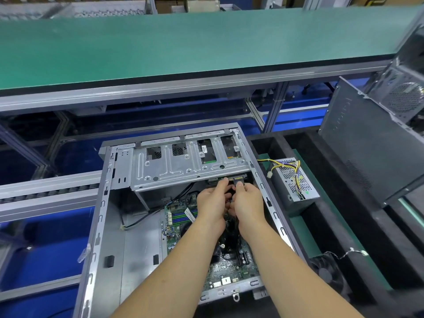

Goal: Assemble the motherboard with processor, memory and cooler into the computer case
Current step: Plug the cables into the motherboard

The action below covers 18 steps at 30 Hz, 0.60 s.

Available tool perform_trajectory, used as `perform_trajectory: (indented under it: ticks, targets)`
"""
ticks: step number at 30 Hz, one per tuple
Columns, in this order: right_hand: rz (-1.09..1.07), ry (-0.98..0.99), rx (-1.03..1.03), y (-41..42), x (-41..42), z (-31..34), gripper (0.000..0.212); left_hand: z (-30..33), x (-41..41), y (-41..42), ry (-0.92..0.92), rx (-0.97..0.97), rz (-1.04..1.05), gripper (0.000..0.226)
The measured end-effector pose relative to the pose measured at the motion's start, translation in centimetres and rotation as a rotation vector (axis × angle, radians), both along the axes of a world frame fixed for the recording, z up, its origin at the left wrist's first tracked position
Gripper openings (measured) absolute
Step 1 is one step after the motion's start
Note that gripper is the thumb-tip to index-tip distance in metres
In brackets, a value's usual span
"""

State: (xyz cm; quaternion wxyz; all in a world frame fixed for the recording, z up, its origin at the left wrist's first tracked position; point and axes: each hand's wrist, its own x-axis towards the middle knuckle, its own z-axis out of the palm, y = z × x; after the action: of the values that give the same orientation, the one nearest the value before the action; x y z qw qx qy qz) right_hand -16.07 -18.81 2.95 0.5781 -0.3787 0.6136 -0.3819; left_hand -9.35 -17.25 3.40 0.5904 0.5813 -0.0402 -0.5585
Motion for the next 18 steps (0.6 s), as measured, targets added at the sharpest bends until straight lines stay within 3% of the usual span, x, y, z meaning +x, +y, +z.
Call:
perform_trajectory:
  ticks: [8, 18]
  targets:
    - [-0.006, -0.112, 0.043, -0.28, 0.19, 0.23, 0.03, 0.12, -0.02, 0.1, 0.01, -0.017, -0.022, 0.016]
    - [0.002, -0.061, -0.004, -0.29, 0.16, -0.15, 0.031, 0.11, -0.07, 0.12, 0.011, -0.008, -0.018, 0.015]
